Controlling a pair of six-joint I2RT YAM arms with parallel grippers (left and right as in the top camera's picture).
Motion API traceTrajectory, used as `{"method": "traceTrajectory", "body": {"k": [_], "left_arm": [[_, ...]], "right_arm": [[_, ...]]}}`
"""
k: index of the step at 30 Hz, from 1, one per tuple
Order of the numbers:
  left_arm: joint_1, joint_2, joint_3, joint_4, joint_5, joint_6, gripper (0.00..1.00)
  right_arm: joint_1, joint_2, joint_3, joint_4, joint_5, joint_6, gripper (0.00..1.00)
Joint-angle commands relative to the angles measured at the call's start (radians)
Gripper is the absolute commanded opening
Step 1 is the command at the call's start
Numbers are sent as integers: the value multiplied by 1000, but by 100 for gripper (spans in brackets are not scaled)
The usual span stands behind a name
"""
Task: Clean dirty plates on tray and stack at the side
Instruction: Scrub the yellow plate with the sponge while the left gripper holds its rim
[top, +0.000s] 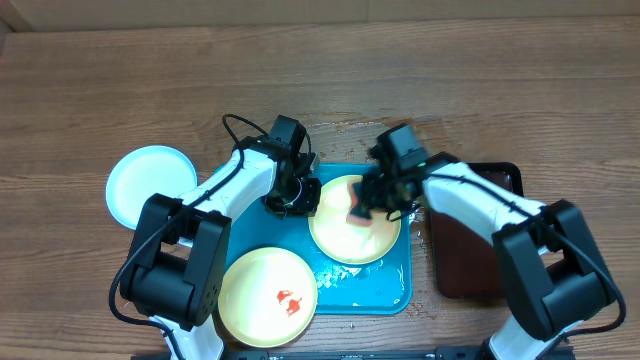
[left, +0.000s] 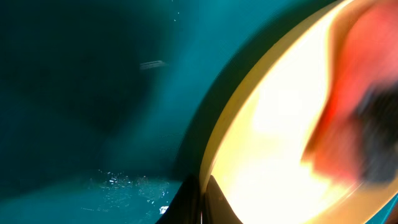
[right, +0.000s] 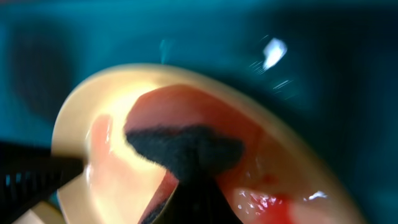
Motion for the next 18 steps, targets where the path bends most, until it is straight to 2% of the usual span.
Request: {"method": "traceTrajectory", "body": {"k": [1,9,18], "left_arm": [[-14,8,-6,-7,29,15,4],[-13,8,-6,-6,24,0,4],[-12,8,-6,-5,-24,-23,4]], "right_arm": [[-40,45,1,6,60,31,4],[-34,53,1,-172,101,-56,4],[-41,53,67,-386,278,-114,4]]}}
